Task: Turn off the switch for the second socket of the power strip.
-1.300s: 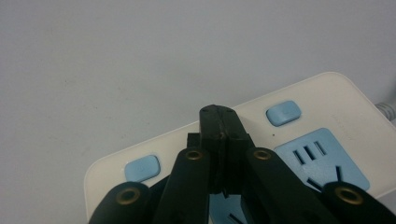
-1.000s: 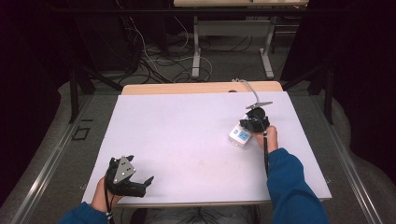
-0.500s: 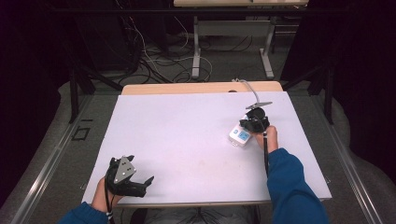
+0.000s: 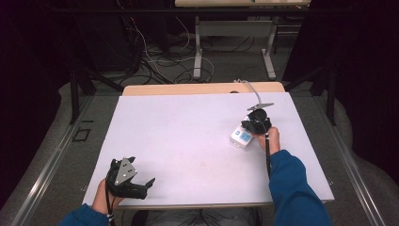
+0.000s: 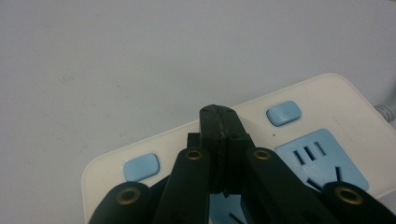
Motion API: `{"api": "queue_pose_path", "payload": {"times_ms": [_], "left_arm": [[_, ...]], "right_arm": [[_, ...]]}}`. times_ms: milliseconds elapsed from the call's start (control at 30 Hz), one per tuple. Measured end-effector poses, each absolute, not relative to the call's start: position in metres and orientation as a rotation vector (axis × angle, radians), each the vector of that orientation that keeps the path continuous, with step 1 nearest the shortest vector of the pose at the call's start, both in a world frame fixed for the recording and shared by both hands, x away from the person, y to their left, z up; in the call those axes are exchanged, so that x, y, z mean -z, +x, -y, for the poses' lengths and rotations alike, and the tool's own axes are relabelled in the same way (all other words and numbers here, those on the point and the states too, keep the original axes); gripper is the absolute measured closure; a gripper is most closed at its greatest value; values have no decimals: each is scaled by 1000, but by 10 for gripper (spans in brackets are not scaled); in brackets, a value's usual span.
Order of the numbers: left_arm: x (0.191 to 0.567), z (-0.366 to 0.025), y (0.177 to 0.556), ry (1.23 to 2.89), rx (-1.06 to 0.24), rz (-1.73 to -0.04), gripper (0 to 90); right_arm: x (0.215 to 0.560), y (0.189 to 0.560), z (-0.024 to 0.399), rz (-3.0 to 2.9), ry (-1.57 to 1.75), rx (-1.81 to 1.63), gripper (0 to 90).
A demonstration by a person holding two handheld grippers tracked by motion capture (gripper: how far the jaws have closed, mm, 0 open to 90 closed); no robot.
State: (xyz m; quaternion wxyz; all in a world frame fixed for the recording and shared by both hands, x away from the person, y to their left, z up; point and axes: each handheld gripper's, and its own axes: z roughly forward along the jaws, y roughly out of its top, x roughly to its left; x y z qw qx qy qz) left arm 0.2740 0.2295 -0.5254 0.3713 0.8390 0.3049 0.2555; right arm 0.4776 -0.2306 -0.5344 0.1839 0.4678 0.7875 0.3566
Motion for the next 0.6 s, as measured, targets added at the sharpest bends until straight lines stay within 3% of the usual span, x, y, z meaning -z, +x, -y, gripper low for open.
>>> {"api": "queue_pose_path", "payload": {"times_ms": [600], "left_arm": [[526, -229, 274, 2152, -654, -782, 1]], "right_arm": [[534, 476, 228, -2228, 1282, -987, 900]]}}
